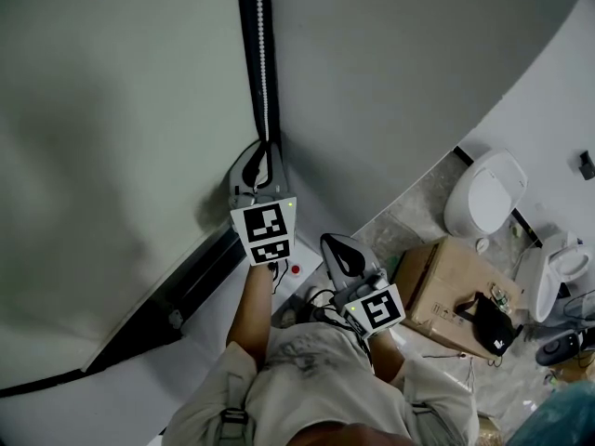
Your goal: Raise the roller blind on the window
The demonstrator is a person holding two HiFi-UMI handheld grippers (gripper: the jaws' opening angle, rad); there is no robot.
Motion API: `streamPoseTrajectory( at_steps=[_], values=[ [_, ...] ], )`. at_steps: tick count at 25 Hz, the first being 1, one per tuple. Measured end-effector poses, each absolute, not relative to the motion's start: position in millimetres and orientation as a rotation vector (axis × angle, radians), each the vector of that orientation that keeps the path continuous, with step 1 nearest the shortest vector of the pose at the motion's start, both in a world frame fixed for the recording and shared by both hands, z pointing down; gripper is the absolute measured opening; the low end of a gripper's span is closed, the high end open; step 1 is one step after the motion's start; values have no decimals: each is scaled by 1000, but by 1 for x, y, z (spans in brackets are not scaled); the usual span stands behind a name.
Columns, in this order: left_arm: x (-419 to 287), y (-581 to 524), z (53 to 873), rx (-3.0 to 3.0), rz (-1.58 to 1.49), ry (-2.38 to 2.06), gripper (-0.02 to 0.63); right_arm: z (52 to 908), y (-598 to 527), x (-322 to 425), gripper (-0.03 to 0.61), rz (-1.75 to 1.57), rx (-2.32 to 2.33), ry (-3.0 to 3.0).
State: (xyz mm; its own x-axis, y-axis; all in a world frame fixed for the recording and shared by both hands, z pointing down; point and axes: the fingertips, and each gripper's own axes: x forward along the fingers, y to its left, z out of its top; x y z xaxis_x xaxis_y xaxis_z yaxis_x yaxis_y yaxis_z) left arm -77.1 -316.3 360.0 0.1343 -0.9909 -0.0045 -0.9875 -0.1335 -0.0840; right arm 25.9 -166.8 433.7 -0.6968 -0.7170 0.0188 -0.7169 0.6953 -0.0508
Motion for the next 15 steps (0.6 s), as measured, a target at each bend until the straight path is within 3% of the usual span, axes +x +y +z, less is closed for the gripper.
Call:
streamPoseTrajectory(
  at_steps=[15],
  values=[
    [-71, -312, 364, -2419, -65, 1952, 21, 433, -160, 33, 11, -72, -1242, 2880]
  ],
)
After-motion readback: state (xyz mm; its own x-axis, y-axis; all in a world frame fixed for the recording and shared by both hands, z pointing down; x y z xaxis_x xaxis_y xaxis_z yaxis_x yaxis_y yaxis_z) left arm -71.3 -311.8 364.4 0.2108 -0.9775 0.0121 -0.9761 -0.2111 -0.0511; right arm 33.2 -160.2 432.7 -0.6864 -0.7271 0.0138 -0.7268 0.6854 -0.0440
